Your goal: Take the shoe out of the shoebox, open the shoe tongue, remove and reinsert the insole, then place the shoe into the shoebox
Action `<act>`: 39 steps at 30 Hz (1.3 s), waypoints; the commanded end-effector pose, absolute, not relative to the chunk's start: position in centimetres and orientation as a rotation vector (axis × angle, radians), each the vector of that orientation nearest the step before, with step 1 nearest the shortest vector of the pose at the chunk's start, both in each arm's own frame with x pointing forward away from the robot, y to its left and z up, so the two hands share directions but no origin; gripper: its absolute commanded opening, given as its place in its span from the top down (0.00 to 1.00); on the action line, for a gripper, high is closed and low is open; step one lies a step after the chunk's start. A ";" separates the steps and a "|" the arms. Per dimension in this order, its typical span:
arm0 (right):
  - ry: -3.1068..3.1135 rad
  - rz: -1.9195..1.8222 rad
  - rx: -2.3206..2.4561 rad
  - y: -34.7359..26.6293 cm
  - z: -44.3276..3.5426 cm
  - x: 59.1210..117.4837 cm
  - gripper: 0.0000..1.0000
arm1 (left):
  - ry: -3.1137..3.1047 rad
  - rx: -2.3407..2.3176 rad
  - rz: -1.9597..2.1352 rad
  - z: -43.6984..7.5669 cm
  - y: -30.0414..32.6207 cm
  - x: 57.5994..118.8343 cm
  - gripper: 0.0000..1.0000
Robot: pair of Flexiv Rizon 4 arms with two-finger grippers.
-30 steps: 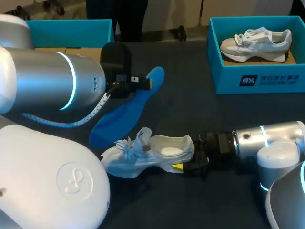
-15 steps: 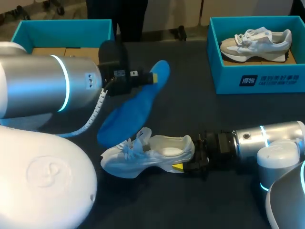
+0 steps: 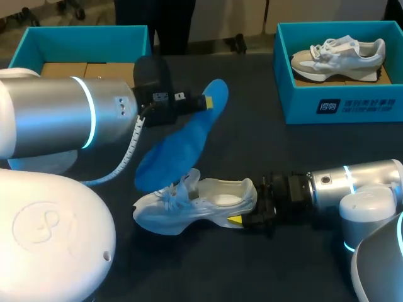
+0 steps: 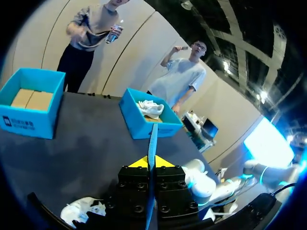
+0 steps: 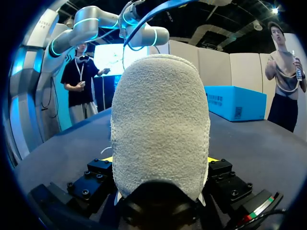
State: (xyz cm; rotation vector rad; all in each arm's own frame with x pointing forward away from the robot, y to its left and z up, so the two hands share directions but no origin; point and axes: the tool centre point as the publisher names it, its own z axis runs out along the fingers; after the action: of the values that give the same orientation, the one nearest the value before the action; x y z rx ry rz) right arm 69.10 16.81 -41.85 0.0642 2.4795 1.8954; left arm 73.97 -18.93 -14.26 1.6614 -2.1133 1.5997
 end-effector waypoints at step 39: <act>2.481 1.890 0.065 17.0 -41.9 69.0 1.00 | -2.232 1.204 -0.019 -19.5 -15.4 72.0 1.00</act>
State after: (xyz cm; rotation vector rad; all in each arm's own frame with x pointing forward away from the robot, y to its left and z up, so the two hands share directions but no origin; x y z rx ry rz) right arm 69.10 16.82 -41.85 0.0641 2.4795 1.8955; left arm 71.83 -16.24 -19.90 1.6796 -2.3575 1.1489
